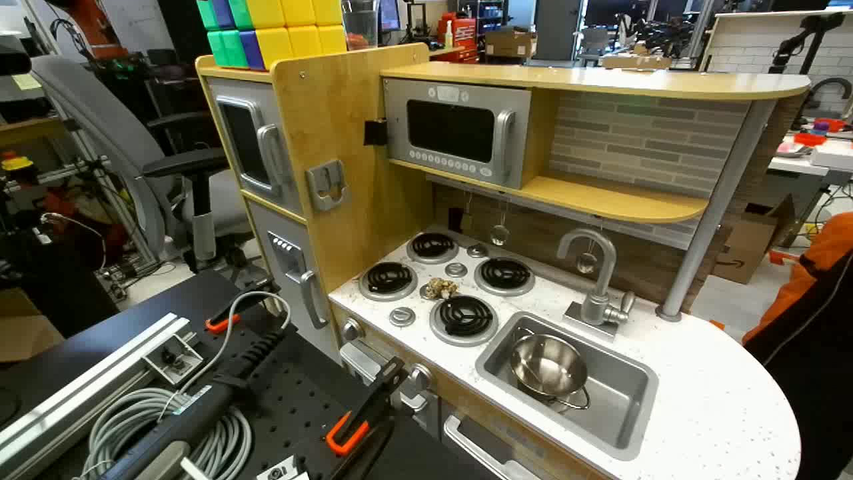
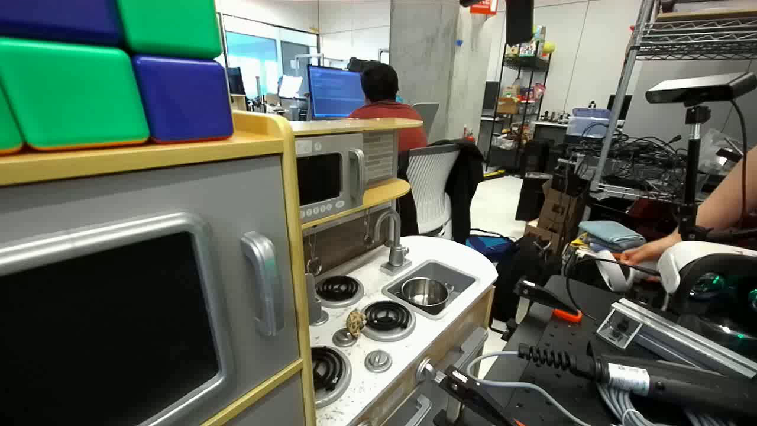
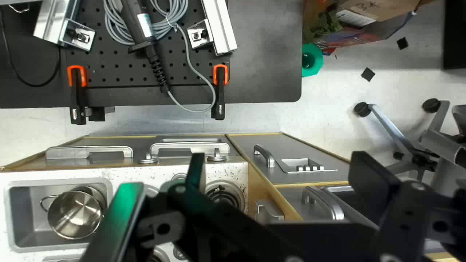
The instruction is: Pick up the object from the stove and put in the pot that is in the sink
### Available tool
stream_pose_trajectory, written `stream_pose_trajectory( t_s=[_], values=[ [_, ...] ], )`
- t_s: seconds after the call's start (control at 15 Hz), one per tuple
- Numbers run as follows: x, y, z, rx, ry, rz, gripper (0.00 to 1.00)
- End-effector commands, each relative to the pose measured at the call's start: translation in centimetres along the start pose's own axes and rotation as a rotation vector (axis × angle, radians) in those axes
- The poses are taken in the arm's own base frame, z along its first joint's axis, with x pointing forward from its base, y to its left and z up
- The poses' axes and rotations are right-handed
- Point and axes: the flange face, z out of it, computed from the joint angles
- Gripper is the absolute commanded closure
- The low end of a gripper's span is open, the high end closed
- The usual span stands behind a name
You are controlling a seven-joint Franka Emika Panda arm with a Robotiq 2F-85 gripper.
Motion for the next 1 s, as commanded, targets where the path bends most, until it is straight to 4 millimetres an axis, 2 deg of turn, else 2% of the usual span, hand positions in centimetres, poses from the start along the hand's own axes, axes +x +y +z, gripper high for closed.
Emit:
stream_pose_trajectory(
  t_s=[0.0, 0.67, 0.8, 0.87, 0.93],
  values=[
    [0.0, 0.0, -0.1, 0.0, 0.0, 0.0, 0.0],
    [0.0, 0.0, -0.1, 0.0, 0.0, 0.0, 0.0],
    [-0.1, -0.7, -1.0, 0.044, 0.103, 0.036, 0.0],
    [0.5, -0.6, -1.0, 0.071, 0.152, 0.058, 0.0],
    [1.7, -0.5, 0.3, 0.089, 0.186, 0.108, 0.0]
  ],
)
